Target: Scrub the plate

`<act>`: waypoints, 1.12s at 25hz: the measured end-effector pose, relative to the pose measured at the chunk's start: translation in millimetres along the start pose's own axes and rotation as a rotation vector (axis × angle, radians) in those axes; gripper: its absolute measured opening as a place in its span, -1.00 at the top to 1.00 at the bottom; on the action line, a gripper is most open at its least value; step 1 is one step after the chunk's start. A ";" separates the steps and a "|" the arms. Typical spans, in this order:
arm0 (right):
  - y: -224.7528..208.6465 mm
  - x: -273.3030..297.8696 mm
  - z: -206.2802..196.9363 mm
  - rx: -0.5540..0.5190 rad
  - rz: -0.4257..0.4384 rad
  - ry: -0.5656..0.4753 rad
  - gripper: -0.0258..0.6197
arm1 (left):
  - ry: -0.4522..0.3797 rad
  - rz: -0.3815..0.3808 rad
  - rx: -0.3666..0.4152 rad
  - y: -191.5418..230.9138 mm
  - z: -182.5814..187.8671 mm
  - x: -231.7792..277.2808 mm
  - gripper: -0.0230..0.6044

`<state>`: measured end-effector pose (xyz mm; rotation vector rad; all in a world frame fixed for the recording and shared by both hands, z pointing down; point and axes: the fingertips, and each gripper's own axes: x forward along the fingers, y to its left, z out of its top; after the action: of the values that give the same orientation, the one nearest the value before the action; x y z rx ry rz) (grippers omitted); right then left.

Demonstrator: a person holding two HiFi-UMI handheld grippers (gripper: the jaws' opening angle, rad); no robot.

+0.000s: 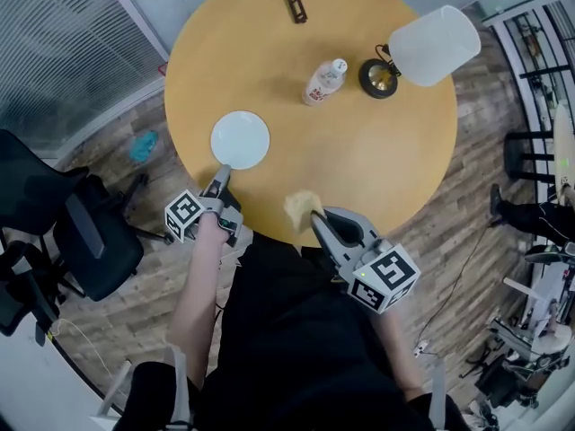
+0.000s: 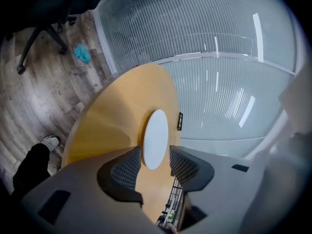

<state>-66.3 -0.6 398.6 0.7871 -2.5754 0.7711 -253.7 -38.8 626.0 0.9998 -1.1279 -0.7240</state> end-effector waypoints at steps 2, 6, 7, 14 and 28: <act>-1.3 0.1 2.1 0.005 -0.008 -0.002 0.83 | -0.007 0.022 -0.012 4.8 0.7 0.9 0.33; -1.1 3.6 3.8 -0.003 0.005 0.002 0.83 | -0.030 0.033 -0.038 6.7 4.2 7.3 0.29; -1.3 4.1 3.3 -0.002 0.006 0.004 0.83 | -0.033 0.038 -0.038 6.2 4.1 8.7 0.29; -9.9 5.2 3.8 0.021 -0.004 0.001 0.83 | -0.020 0.138 0.027 6.4 5.4 21.4 0.30; -18.5 2.9 -0.3 0.045 -0.024 0.008 0.83 | 0.014 0.197 0.064 15.1 2.5 32.9 0.81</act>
<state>-57.6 -14.5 407.5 0.8255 -2.5448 0.8264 -246.7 -62.2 652.8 0.9307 -1.2241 -0.5252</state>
